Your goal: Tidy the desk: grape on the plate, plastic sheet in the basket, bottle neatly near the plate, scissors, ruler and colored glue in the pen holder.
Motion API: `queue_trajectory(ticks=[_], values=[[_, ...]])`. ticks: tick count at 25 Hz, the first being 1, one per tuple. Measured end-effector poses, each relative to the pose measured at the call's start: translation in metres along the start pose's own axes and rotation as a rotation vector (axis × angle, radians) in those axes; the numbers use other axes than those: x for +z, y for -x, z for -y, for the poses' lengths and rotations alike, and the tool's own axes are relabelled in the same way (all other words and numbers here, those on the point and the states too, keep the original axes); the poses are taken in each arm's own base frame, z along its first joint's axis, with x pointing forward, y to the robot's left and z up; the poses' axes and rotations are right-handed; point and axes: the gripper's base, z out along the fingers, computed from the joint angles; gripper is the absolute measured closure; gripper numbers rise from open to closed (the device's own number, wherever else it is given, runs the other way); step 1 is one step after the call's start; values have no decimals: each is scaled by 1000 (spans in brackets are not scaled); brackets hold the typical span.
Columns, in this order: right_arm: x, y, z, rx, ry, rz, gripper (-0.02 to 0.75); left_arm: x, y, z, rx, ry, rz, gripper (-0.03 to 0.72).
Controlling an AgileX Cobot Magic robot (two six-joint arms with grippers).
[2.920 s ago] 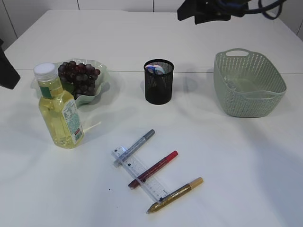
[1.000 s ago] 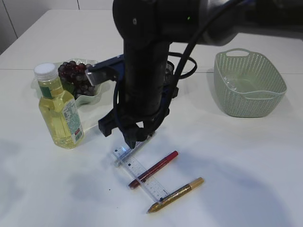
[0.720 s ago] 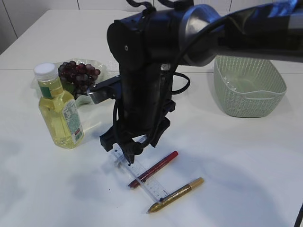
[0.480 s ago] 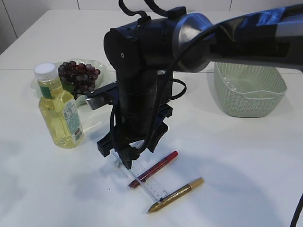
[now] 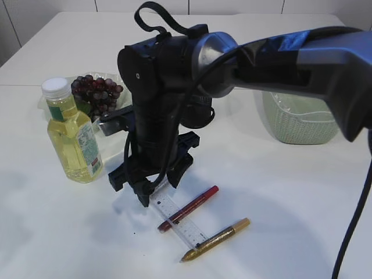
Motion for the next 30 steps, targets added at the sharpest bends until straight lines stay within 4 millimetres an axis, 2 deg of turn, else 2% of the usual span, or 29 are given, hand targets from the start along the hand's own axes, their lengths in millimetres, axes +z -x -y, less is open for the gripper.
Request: queue_trajectory(ticks=[7, 14, 25, 30], values=[[23, 5, 2, 20, -20, -37, 217, 0, 1, 0, 0, -1, 9, 367], [27, 7, 5, 18, -53, -28, 217, 0, 2, 0, 0, -2, 24, 367], [46, 11, 5, 23, -49, -55, 220, 0, 2, 0, 0, -2, 27, 367], [46, 11, 5, 23, -49, -55, 310, 0, 2, 0, 1, -2, 27, 367]])
